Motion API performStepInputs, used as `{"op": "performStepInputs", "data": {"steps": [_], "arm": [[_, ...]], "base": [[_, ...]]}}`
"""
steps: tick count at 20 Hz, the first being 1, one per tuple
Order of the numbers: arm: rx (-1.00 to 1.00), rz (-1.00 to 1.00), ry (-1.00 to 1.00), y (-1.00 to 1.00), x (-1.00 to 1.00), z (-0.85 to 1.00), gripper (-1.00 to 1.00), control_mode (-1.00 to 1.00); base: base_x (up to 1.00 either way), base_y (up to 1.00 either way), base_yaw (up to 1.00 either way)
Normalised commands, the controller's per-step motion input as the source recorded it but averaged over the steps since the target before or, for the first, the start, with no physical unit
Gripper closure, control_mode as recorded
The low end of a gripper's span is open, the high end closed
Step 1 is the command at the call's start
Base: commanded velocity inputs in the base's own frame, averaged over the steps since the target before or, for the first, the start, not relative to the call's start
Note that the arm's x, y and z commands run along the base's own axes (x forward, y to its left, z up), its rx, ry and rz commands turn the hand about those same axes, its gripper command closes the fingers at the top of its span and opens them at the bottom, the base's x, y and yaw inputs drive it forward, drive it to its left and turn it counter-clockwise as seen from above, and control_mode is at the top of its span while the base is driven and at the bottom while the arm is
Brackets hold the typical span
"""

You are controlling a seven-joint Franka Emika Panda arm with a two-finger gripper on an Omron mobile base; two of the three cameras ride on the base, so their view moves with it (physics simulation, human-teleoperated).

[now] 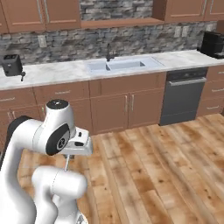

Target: Take the fork and place it on the left side of the plate. Then take the spoon and place it on the right side of the plate. Make sure they're directly next to the plate.

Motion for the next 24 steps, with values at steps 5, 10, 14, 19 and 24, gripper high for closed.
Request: {"op": "performStepInputs", "data": {"steps": [5, 10, 14, 19, 24], "arm": [[0.00, 0.00, 0.00, 0.00, 0.00, 0.00, 1.00, 1.00], [0.00, 0.00, 0.00, 0.00, 0.00, 0.00, 1.00, 1.00], [0.00, 0.00, 0.00, 0.00, 0.00, 0.00, 1.00, 1.00], [0.00, 0.00, 0.00, 0.00, 0.00, 0.00, 1.00, 1.00], [0.00, 0.00, 0.00, 0.00, 0.00, 0.00, 1.00, 1.00]], "base": [[-0.70, -0.42, -0.44], [-0.60, -0.60, -0.42], [-0.52, -0.81, -0.38], [-0.57, -0.93, -0.33], [-0.64, -0.96, -0.29]]}}
